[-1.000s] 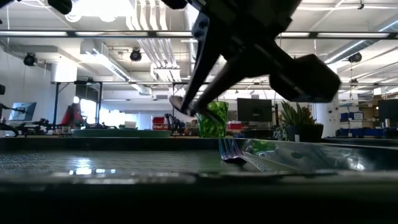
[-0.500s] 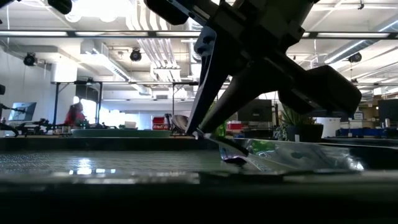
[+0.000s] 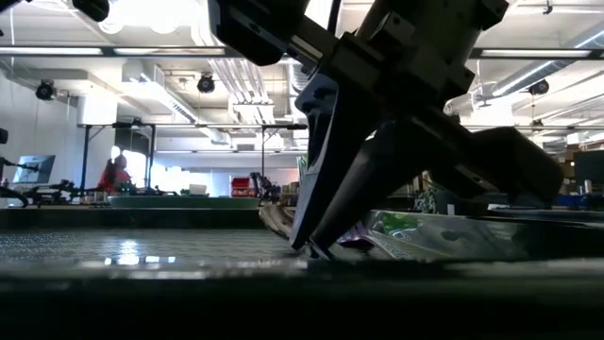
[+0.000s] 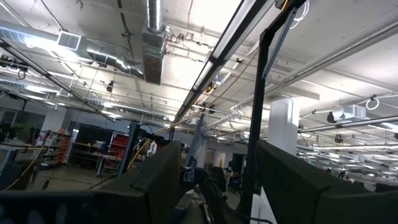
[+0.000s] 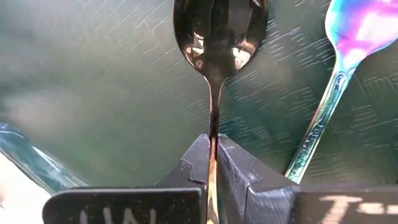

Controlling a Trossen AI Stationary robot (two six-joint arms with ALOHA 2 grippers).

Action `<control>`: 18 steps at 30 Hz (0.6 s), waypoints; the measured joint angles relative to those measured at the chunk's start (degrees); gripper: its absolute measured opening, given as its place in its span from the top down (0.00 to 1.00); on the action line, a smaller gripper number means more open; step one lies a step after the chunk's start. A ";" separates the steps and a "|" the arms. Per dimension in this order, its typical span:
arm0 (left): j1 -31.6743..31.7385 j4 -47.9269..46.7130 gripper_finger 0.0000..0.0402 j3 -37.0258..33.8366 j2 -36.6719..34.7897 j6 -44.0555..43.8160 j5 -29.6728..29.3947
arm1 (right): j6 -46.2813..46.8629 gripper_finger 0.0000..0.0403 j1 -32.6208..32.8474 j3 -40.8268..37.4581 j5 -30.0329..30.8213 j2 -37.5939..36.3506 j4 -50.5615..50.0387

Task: Pick and place plate/cup/fork/spoon on tray
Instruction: Put the spoon on the serving tray, then move the serving tray to the bottom center of the table

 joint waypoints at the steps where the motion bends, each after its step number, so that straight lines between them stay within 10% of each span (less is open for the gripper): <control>1: 0.00 0.00 0.52 0.00 0.00 -0.01 0.00 | -0.01 0.98 0.00 0.00 0.02 0.00 -0.02; 18: 0.00 0.00 0.52 0.00 0.00 -0.11 0.00 | -1.75 0.84 -0.20 -0.01 0.83 -0.23 -0.20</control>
